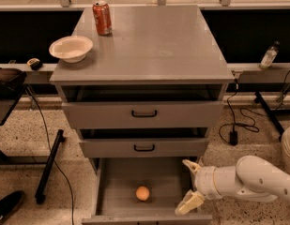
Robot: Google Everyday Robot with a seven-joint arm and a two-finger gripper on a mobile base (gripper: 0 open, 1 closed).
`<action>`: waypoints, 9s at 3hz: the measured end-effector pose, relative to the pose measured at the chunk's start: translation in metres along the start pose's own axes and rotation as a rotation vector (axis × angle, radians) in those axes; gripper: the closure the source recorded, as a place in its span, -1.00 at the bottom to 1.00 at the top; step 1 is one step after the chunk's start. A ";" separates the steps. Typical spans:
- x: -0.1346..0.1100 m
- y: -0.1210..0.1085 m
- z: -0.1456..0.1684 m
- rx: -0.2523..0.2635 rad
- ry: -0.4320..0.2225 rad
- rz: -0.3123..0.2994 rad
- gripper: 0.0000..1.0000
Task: Pick orange from bottom drawer and place on counter
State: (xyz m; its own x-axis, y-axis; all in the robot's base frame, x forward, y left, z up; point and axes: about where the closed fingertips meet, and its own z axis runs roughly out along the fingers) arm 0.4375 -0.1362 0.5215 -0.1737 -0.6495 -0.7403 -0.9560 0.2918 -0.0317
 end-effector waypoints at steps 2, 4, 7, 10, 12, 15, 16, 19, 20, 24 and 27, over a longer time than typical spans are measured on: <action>0.022 -0.003 0.044 -0.042 -0.017 0.091 -1.00; 0.094 -0.007 0.151 -0.070 -0.030 0.297 -1.00; 0.123 -0.020 0.196 -0.078 -0.139 0.366 -1.00; 0.157 -0.065 0.298 0.162 -0.052 0.283 -1.00; 0.160 -0.071 0.330 0.152 -0.035 0.154 -1.00; 0.175 -0.074 0.362 0.032 -0.200 0.198 -0.69; 0.177 -0.073 0.377 -0.007 -0.183 0.206 -0.22; 0.186 -0.069 0.393 -0.060 -0.126 0.219 1.00; 0.183 -0.070 0.388 -0.060 -0.132 0.222 1.00; 0.088 -0.080 0.191 0.188 -0.141 -0.019 1.00; -0.008 -0.056 0.097 0.211 -0.362 -0.265 1.00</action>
Offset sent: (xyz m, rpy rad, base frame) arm 0.0379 0.0366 -0.1113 0.1018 0.2237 -0.1097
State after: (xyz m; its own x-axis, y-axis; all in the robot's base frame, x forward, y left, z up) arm 0.5150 -0.0787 0.4639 0.1982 -0.4460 -0.8728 -0.8810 0.3093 -0.3581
